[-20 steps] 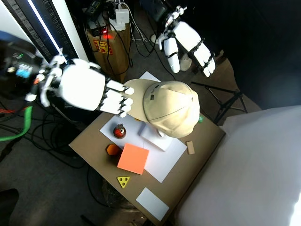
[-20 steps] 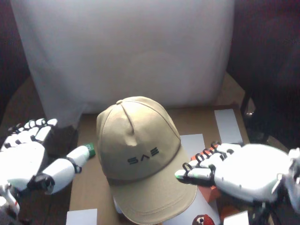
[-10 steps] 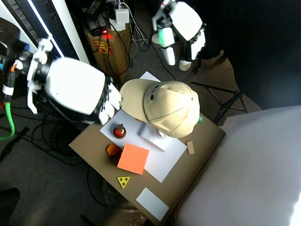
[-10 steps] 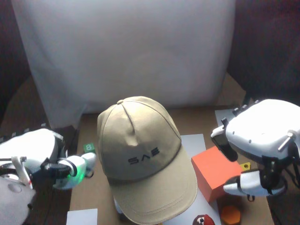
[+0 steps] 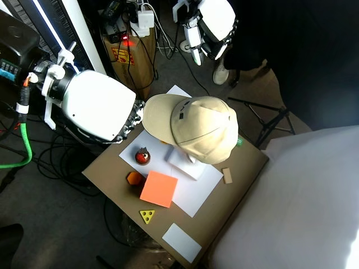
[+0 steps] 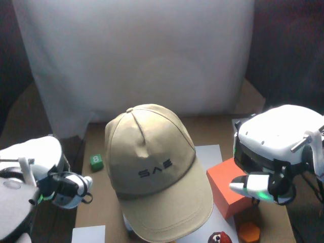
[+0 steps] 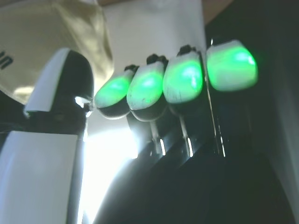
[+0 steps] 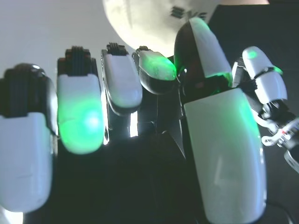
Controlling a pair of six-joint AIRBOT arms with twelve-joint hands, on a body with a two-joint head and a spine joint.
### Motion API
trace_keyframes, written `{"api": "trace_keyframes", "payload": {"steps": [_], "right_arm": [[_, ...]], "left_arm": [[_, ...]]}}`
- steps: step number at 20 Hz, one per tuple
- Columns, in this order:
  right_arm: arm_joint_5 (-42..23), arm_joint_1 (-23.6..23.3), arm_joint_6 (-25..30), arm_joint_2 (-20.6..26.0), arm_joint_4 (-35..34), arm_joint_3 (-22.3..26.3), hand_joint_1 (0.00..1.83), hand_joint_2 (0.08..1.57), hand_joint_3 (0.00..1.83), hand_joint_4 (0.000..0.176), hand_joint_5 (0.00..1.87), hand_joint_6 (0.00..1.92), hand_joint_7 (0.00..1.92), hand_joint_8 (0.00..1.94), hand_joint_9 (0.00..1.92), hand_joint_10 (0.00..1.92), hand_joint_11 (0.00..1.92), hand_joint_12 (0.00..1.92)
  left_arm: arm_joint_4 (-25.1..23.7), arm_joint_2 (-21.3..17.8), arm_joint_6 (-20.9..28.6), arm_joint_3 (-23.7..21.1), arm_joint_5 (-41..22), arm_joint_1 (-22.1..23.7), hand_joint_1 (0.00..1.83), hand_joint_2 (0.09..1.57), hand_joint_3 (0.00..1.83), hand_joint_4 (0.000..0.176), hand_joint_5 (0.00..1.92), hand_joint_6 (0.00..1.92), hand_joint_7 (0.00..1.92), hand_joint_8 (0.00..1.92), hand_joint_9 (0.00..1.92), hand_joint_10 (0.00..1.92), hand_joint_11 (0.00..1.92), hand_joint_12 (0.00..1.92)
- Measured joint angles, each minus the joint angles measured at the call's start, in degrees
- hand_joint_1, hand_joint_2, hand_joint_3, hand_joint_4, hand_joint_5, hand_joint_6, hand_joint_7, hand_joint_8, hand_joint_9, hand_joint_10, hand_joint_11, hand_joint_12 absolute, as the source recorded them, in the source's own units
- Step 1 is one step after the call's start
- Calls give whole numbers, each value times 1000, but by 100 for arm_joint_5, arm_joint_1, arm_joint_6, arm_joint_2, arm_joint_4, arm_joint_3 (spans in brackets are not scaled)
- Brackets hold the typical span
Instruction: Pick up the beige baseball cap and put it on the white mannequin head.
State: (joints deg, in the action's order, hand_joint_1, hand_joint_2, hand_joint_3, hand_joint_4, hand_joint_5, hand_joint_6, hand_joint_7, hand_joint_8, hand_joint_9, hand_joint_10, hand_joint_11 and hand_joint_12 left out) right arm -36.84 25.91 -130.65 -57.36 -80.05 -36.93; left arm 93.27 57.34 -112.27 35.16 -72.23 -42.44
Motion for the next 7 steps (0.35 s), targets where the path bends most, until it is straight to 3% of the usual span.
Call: {"api": "trace_keyframes", "payload": {"steps": [3, 7], "right_arm": [[-101, 13, 136, 0, -9, 0, 849, 1336, 21, 0, 1172, 1921, 1430, 1941, 1662, 1921, 1900, 1921], [-133, 44, 175, 0, 26, 0, 856, 1336, 9, 0, 1151, 1921, 1407, 1941, 1650, 1921, 1896, 1921]], "left_arm": [[-39, 0, 122, 0, 83, 0, 707, 1299, 18, 0, 1141, 1921, 1331, 1921, 1391, 1921, 1421, 1921], [-122, -144, 129, -46, 111, 173, 760, 1304, 6, 0, 1143, 1921, 1318, 1921, 1382, 1921, 1419, 1921]]}}
